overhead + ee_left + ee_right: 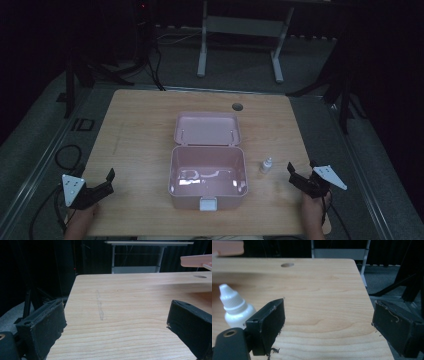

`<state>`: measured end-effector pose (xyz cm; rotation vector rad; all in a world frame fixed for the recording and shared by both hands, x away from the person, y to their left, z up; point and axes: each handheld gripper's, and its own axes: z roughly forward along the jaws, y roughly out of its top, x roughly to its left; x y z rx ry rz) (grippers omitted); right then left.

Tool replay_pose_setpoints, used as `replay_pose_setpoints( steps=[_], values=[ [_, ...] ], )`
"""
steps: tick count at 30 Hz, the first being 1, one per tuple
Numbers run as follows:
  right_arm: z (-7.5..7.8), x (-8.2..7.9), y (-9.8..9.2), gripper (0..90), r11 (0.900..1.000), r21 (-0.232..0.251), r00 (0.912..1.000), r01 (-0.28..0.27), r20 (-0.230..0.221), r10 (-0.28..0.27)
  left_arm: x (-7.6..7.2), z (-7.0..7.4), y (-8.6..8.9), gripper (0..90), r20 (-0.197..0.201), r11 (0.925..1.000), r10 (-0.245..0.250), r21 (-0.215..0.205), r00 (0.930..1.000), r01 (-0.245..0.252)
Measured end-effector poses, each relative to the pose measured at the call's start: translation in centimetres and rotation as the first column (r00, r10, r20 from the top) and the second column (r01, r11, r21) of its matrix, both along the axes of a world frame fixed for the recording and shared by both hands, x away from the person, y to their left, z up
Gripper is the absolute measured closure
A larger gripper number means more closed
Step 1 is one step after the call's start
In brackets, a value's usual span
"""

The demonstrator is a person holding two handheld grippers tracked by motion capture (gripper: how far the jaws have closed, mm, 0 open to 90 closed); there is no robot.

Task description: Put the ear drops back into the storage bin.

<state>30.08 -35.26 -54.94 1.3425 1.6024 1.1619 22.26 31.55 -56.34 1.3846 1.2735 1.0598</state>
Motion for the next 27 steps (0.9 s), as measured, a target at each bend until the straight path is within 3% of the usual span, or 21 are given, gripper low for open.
replay_pose_setpoints(
  steps=[6,12,15,16,17,18,19,20,21,24,25,26,27],
  values=[
    [-0.1,0.1,0.3,10.8,0.999,-0.035,0.9999,-0.012,-0.007,0.012,0.0,0.0,0.0,2.0,0.0,1.0,0.002,0.001,1.0,-0.002],
    [-0.2,0.2,0.7,10.9,0.995,-0.072,0.9973,-0.069,-0.031,0.067,0.0,0.0,0.0,2.0,-0.002,1.0,0.002,0.001,1.0,-0.002],
    [0.4,0.5,0.5,11.3,0.991,-0.067,0.9916,-0.115,-0.068,0.11,0.0,0.0,0.0,2.0,0.001,1.0,0.004,0.003,1.0,-0.004],
    [0.9,0.8,0.1,14.9,0.988,-0.051,0.9835,-0.146,-0.116,0.139,0.0,0.0,0.0,2.0,-0.001,1.0,0.003,0.002,1.0,-0.003],
    [0.9,0.8,0.1,14.9,0.988,-0.051,0.9835,-0.146,-0.116,0.139,0.0,0.0,0.0,2.0,-0.002,1.0,0.003,0.001,1.0,-0.003],
    [1.2,1.1,-0.2,14.2,0.984,-0.055,0.9708,-0.17,-0.181,0.158,0.0,0.0,0.0,2.0,-0.003,1.0,0.003,0.001,1.0,-0.003],
    [1.2,1.1,-0.2,14.2,0.984,-0.055,0.9708,-0.17,-0.181,0.158,0.0,0.0,0.0,2.0,-0.003,1.0,0.004,0.0,1.0,-0.004],
    [1.5,1.3,-0.2,13.6,0.979,-0.071,0.9507,-0.189,-0.263,0.164,0.0,0.0,0.0,2.0,-0.003,1.0,0.004,0.0,1.0,-0.004],
    [1.5,1.3,-0.2,13.6,0.979,-0.071,0.9507,-0.189,-0.263,0.164,0.0,0.0,0.0,2.0,-0.003,1.0,0.004,0.0,1.0,-0.004],
    [1.9,1.9,-0.4,12.9,0.973,-0.045,0.8944,-0.226,-0.405,0.189,0.0,0.0,0.0,2.0,-0.005,1.0,0.005,0.001,1.0,-0.005],
    [2.2,2.2,-0.4,12.7,0.971,-0.048,0.8644,-0.233,-0.468,0.184,0.0,0.0,0.0,2.0,-0.005,1.0,0.005,0.001,1.0,-0.005],
    [2.2,2.2,-0.4,12.7,0.971,-0.048,0.8644,-0.233,-0.468,0.184,0.0,0.0,0.0,2.0,-0.005,1.0,0.005,0.001,1.0,-0.005],
    [2.5,2.4,-0.4,12.0,0.97,-0.059,0.8387,-0.235,-0.517,0.172,0.0,0.0,0.0,2.0,-0.005,1.0,0.005,-0.001,1.0,-0.005]
  ],
)
